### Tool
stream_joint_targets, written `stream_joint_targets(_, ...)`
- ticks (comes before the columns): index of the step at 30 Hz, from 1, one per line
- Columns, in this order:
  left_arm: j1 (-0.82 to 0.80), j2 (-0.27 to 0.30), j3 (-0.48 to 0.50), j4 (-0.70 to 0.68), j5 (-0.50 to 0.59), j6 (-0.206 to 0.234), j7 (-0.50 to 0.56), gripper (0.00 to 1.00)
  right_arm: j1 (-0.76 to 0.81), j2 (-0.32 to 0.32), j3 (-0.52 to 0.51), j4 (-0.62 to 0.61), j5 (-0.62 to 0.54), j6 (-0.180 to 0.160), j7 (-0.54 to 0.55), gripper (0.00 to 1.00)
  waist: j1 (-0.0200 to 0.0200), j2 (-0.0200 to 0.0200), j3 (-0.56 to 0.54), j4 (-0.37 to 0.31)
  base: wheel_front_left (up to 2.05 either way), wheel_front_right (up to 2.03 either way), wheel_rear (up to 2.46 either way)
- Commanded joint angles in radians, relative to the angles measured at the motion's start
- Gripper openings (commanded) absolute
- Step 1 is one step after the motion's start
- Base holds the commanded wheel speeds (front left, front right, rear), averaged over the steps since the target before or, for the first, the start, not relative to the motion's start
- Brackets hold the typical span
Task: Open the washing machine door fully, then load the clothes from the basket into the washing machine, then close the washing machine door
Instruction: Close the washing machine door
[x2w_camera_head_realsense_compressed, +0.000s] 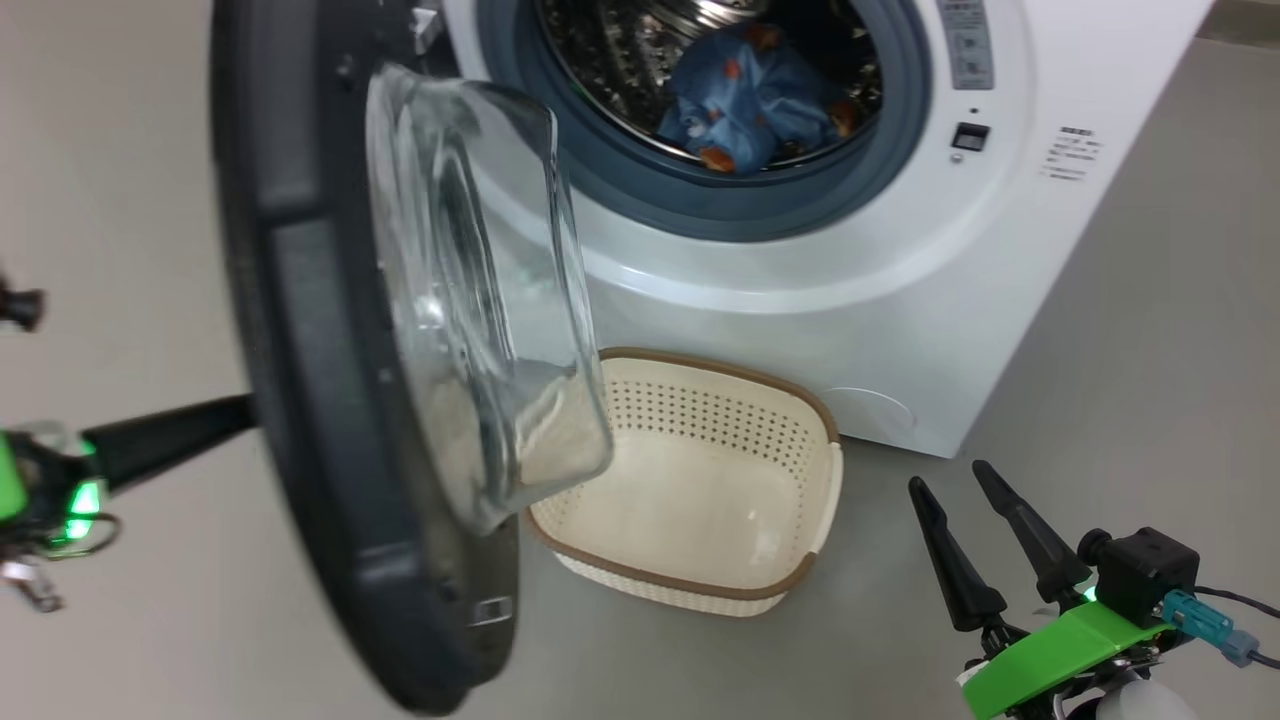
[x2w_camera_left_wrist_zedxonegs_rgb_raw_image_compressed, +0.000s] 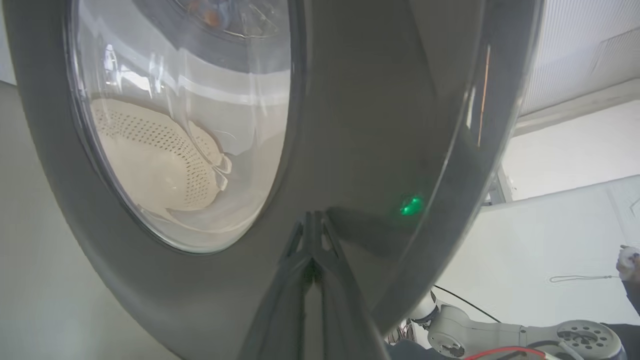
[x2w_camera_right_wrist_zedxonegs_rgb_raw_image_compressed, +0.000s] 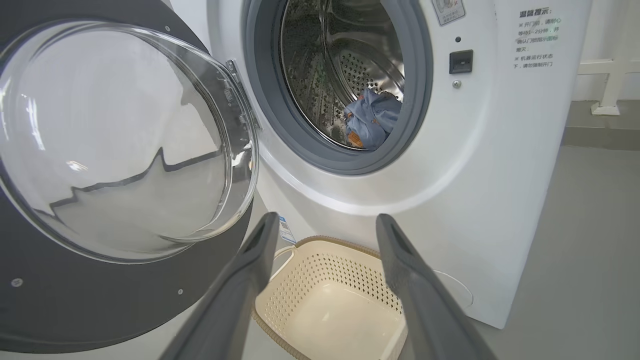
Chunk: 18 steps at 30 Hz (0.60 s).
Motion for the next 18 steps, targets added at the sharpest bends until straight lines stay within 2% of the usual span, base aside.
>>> stream_joint_targets(1,-0.04,0.015,0.028,-0.045,-0.007,-0.004,0.01,0.0,0.0,0.0,0.015,-0.026,-0.002,0.002,-0.005,1.0,0.0,0.0,-0.005,-0.03,0.0,0.0,0.0)
stream_joint_targets(10,-0.096,-0.132,-0.024,-0.07,0.053,-0.004,-0.033,0.0,-0.014,0.016,0.005,-0.034,-0.005,0.002,-0.005,1.0,0.0,0.0,0.007,-0.14,0.0,0.0,0.0)
stream_joint_targets(18,-0.144,-0.19,-0.021,-0.036,0.109,-0.004,-0.1,0.0,-0.025,0.033,-0.011,-0.041,-0.005,0.002,-0.005,1.0,0.0,0.0,0.027,-0.23,0.0,0.0,0.0)
